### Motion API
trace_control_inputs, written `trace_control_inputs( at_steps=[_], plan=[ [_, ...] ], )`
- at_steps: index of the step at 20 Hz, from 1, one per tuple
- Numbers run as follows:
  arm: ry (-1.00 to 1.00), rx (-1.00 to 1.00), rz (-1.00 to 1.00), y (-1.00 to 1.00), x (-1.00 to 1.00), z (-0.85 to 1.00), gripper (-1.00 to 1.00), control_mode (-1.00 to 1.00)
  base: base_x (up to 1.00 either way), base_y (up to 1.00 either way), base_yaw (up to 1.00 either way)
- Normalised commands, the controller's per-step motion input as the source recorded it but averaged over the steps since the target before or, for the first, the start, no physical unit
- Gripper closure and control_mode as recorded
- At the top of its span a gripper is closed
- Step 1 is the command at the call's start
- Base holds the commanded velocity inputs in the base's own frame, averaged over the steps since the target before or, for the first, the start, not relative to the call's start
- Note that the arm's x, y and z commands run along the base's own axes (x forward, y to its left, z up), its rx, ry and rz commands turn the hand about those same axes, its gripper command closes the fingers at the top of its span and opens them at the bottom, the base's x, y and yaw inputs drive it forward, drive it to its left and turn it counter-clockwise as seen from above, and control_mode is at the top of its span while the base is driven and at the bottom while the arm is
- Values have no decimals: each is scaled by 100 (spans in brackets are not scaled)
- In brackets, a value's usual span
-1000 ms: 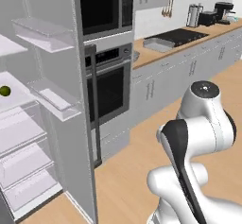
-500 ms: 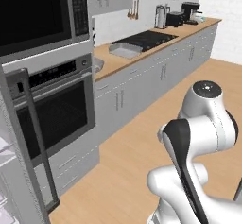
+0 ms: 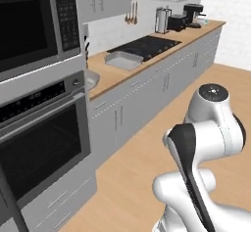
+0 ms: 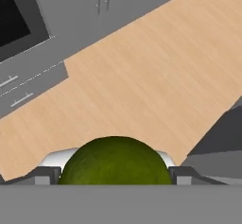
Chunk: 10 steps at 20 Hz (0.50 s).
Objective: Place one lime and one fish in each tupperware on the nearby counter, to pack two identical lunches.
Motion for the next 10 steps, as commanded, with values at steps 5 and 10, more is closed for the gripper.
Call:
trace_control_inputs(
  at_steps=[5, 10],
  plan=[
    [0, 0, 0, 0, 0, 0, 100, 100, 88, -13, -10],
    [0, 0, 0, 0, 0, 0, 100, 100, 97, 0, -13]
  ],
)
